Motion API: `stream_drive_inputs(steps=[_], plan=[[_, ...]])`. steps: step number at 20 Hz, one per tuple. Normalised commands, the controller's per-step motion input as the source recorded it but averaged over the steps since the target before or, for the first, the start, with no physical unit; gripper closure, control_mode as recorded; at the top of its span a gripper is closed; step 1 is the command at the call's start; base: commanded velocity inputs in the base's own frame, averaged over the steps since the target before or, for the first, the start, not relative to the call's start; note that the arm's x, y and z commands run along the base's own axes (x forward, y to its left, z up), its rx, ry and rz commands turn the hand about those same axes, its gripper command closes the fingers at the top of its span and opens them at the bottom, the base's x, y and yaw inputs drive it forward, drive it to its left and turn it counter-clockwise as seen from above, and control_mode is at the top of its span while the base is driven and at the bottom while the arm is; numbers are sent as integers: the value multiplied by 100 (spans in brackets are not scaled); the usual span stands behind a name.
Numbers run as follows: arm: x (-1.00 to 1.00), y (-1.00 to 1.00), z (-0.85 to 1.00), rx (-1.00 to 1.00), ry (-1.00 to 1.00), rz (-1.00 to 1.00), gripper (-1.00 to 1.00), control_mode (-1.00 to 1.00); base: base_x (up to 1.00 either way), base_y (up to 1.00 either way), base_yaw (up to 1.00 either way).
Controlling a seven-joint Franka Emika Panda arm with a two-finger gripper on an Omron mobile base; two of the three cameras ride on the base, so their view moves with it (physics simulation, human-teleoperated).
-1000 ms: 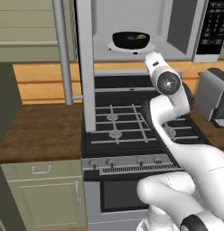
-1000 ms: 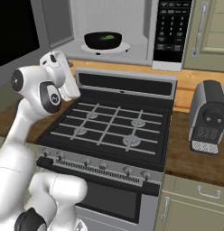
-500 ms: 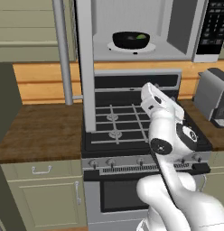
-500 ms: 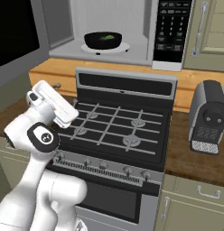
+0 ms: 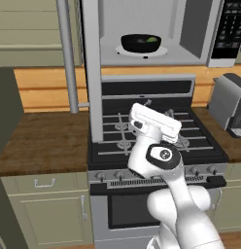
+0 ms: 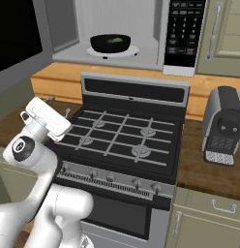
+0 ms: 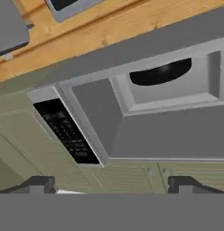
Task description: Pick the avocado from the sink and place it in the bowl. Then pick the bowl and place it in the microwave. Then close the microwave door and press the start button.
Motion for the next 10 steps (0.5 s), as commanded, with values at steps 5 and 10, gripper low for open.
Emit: stream_drive_inputs(steps=[5,10], plan=[[-29,80,-21,-19,-14,-26,-100,-100,0,0,0],[-64,98,43,-3,-12,-11,-100,-100,0,0,0]])
